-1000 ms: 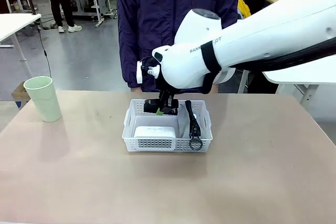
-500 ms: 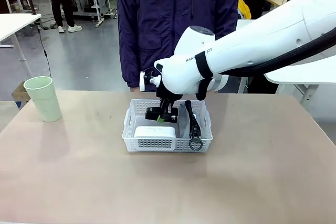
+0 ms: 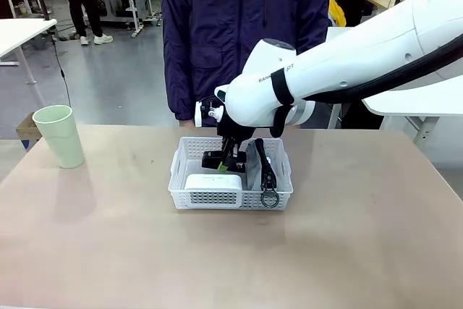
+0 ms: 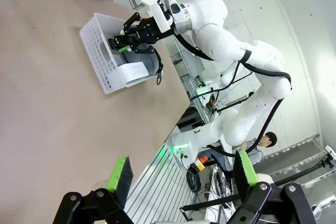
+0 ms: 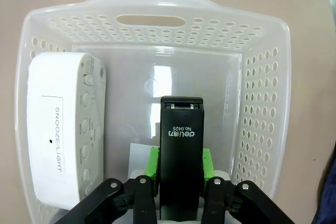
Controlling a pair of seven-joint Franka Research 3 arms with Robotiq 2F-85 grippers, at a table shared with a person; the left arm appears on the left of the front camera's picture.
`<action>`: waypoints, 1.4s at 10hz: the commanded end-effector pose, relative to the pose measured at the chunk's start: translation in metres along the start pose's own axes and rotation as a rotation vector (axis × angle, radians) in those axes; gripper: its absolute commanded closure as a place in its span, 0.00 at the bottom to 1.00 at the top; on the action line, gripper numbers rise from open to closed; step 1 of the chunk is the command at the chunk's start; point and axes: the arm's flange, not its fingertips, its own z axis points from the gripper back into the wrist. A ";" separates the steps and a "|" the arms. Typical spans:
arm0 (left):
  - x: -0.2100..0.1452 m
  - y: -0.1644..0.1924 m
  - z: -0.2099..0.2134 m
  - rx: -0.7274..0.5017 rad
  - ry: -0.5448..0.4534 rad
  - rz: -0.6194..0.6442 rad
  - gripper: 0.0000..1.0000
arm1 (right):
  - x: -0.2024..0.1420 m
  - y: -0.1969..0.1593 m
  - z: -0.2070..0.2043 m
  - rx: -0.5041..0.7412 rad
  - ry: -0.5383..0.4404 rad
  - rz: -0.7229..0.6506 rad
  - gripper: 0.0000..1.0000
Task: Efficiently arrange items inside the basket to fit them all.
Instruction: Pick up the Stapler and place it inside the Organizing basket.
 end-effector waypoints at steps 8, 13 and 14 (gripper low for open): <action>-0.002 -0.004 -0.003 -0.016 -0.015 -0.003 0.00 | -0.003 -0.001 0.029 -0.020 -0.036 0.032 0.00; -0.002 -0.004 -0.003 -0.016 -0.015 -0.003 0.00 | -0.115 0.062 0.181 -0.102 -0.172 -0.318 0.00; -0.002 -0.004 -0.003 -0.016 -0.015 -0.003 0.00 | -0.152 0.076 0.199 -0.077 -0.245 -0.399 0.00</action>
